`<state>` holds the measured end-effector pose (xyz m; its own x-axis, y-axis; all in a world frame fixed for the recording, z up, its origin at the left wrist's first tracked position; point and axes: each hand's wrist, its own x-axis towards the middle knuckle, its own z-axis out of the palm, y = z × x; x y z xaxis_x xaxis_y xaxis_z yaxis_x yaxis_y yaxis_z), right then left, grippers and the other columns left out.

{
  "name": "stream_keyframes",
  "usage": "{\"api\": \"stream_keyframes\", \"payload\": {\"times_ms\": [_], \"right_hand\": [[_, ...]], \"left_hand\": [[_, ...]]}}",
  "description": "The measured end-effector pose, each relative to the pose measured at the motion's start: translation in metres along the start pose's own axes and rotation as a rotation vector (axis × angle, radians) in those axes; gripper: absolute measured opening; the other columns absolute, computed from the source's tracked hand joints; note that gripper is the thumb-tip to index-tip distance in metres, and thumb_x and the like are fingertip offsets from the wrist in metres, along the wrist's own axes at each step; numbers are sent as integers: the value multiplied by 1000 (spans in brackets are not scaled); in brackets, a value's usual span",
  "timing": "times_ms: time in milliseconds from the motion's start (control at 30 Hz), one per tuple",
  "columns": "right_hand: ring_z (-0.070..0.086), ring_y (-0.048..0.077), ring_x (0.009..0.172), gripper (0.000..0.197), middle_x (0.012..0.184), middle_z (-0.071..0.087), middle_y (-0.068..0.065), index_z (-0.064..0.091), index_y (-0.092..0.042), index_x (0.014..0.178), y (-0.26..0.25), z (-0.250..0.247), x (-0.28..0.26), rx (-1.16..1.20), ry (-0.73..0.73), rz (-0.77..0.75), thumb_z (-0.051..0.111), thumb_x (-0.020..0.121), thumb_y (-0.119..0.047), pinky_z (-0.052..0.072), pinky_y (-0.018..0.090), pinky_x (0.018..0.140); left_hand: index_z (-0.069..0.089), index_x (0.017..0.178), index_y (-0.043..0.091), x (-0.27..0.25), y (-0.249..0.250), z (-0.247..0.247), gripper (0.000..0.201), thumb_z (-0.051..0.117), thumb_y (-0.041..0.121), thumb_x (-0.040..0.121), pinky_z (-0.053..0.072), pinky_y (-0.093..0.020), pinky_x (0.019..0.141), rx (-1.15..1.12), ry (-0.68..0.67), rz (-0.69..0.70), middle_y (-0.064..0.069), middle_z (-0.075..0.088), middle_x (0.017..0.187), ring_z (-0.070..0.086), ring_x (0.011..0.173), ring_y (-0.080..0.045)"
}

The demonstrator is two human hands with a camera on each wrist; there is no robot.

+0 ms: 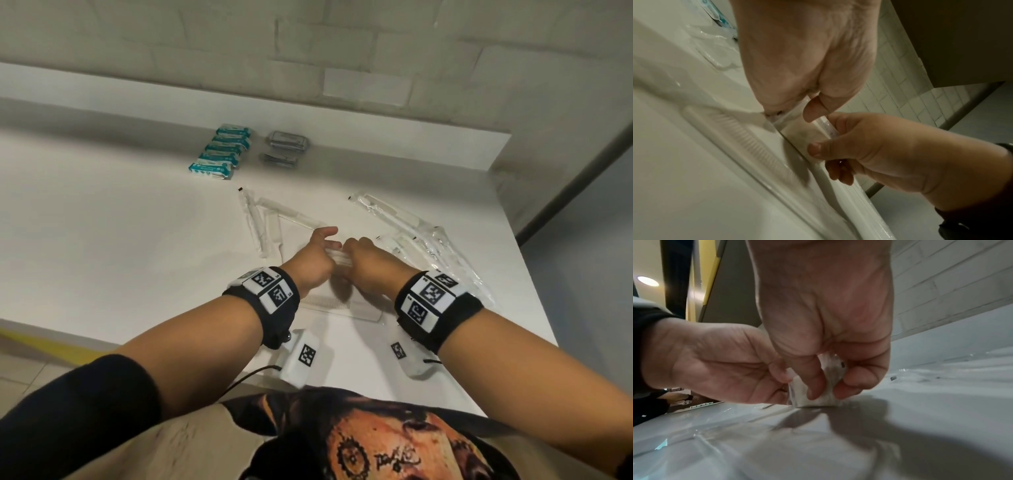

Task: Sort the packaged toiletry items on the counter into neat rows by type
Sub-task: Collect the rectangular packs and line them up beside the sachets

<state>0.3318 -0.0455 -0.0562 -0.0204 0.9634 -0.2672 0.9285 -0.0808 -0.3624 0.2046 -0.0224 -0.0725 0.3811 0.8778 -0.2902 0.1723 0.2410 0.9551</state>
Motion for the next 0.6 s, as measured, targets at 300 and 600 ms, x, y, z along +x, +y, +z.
{"api": "stream_keyframes", "payload": {"times_ms": [300, 600], "right_hand": [[57, 20, 78, 13, 102, 53, 3, 49, -20, 103, 2, -8, 0, -88, -19, -64, 53, 90, -19, 47, 33, 65], [58, 16, 69, 26, 86, 64, 8, 52, -7, 112, -38, -49, 50, 681, -48, -41, 61, 92, -22, 44, 27, 59]], "left_hand": [[35, 134, 15, 10, 3, -10, 62, 62, -5, 81, 48, -34, 87, 199, -37, -4, -13, 56, 114, 59, 100, -27], [40, 130, 12, 30, 49, -71, 54, 62, 5, 82, 51, -45, 96, 3, 87, 76, -12, 62, 114, 63, 106, -28]]}}
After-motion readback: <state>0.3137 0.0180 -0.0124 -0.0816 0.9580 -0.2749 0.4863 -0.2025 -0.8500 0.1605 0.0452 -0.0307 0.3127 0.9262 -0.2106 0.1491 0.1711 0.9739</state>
